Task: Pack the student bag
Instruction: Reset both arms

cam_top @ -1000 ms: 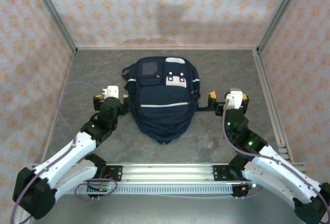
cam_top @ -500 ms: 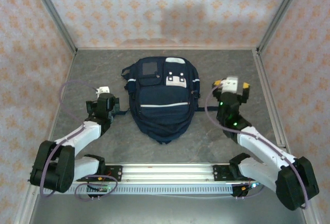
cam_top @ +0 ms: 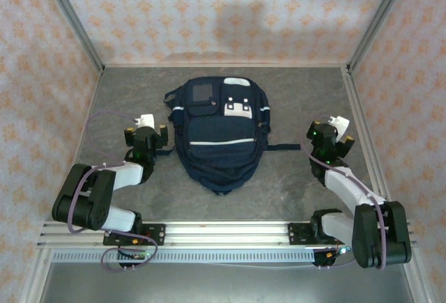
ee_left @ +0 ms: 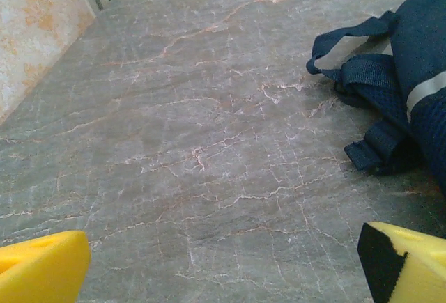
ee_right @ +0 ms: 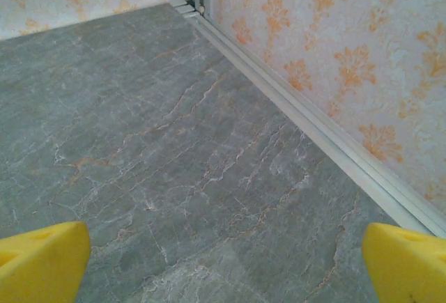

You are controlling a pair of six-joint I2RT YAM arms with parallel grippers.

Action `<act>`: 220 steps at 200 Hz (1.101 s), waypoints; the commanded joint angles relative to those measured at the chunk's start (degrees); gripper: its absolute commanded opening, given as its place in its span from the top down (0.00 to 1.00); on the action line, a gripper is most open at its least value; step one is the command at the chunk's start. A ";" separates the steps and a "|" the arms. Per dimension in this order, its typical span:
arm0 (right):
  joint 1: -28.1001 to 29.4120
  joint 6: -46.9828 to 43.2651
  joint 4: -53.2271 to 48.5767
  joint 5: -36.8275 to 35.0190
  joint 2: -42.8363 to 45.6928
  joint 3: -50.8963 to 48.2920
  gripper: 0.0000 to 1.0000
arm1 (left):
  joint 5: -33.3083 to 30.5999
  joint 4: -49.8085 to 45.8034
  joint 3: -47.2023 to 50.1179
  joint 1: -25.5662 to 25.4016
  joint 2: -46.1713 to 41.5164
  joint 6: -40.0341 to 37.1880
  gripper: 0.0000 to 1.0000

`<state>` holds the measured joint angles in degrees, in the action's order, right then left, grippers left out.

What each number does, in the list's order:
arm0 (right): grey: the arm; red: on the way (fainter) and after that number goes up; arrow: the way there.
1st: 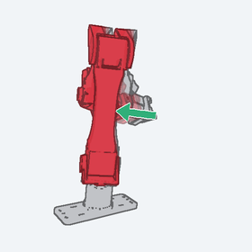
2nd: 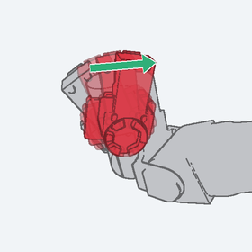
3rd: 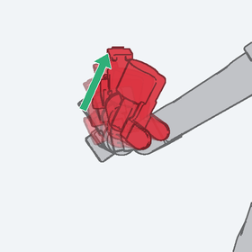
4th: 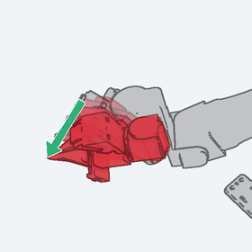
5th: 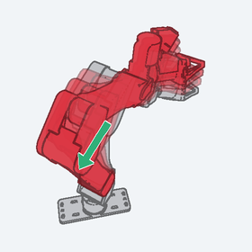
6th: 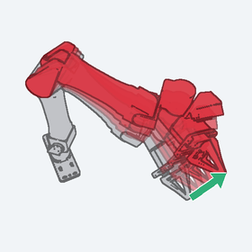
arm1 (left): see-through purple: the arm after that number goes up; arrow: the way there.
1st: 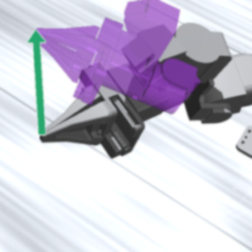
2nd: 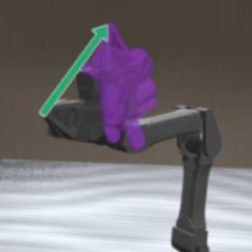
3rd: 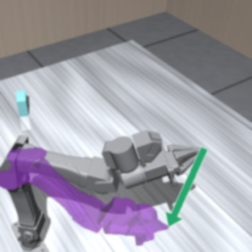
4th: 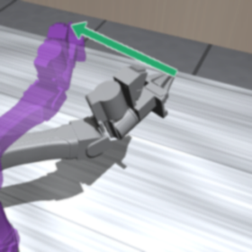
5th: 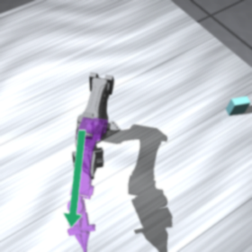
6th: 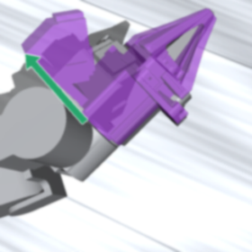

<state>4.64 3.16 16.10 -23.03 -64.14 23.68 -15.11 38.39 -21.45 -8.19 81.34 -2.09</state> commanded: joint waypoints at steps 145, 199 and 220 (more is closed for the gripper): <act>-4.72 -8.89 37.44 34.78 -24.60 -2.62 0.01 | 10.35 3.96 -3.19 5.34 4.66 0.94 0.00; -4.20 -5.51 33.35 23.26 -24.60 -0.74 0.01 | 10.72 3.79 -3.24 5.63 4.68 1.05 0.00; -4.42 -6.24 33.03 27.04 -24.52 -0.61 0.01 | 10.85 3.86 -3.25 5.64 4.70 1.07 0.00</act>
<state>0.01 -2.24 50.22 1.56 -88.88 23.31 -4.69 42.92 -23.73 -2.83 85.56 -1.52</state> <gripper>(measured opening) 0.993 0.998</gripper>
